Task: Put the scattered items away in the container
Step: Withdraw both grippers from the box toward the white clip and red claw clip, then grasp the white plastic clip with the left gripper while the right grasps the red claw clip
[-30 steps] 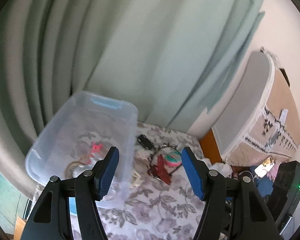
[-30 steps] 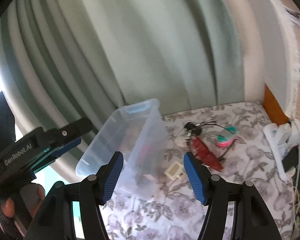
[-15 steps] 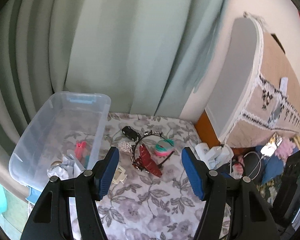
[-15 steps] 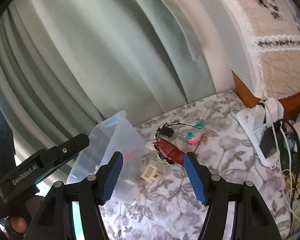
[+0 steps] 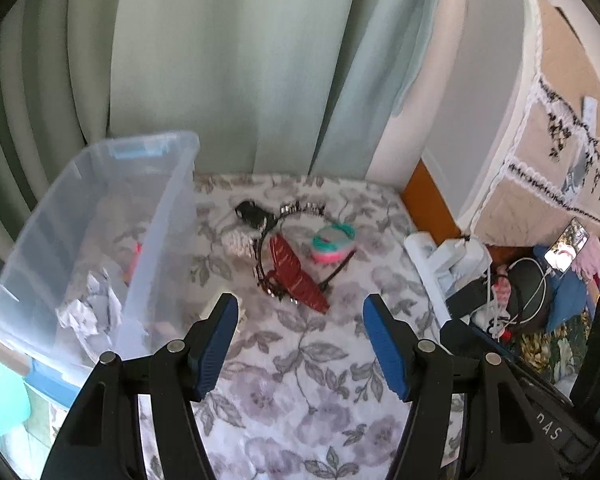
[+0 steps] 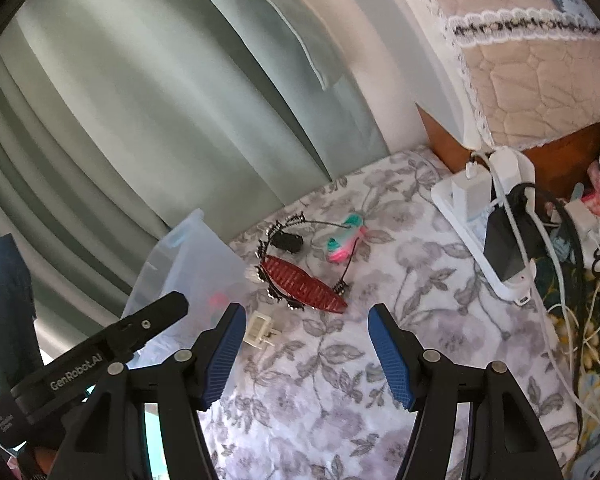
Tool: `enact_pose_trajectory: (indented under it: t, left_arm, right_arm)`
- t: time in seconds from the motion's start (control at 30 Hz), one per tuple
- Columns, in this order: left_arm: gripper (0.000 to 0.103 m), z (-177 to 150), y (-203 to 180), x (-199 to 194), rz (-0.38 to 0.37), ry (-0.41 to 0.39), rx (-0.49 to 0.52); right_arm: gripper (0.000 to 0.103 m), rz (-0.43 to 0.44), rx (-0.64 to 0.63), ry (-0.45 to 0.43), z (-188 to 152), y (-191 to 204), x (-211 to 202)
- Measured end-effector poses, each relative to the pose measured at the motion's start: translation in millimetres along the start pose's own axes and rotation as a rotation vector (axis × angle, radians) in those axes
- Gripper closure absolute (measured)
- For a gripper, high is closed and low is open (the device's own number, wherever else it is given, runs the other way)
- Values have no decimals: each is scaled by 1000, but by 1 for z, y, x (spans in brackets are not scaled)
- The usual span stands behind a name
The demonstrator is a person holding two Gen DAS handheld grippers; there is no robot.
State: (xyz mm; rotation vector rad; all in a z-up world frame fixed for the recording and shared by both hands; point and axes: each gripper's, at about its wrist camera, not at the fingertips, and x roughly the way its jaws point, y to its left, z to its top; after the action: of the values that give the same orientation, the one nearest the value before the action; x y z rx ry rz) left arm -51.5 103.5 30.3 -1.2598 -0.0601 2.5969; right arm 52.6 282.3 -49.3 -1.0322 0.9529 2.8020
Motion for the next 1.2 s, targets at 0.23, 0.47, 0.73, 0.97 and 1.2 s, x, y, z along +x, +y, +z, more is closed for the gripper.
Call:
enact_pose_trajectory:
  t: [0.23,0.47,0.73,0.97,1.2]
  left_arm:
    - [33,-5,5,24,-17,46,-14]
    - [20,-10,10,47,-34,62,-20]
    - [7,-2,18,69,-35,35,-4]
    - [0,-6,21,95,-47,42,-16]
    - [0,-9,27,118,12,107,0]
  right_arm:
    - [31,-18,10,45,-6,-8,19]
    - [15,-35,44,89,-11,-21,40]
    - [0,-69,18,95,-3,-26,58]
    - [0,-97,-4,100,-1,-33,74]
    - [0,-95,-5,125,-2,-37,93]
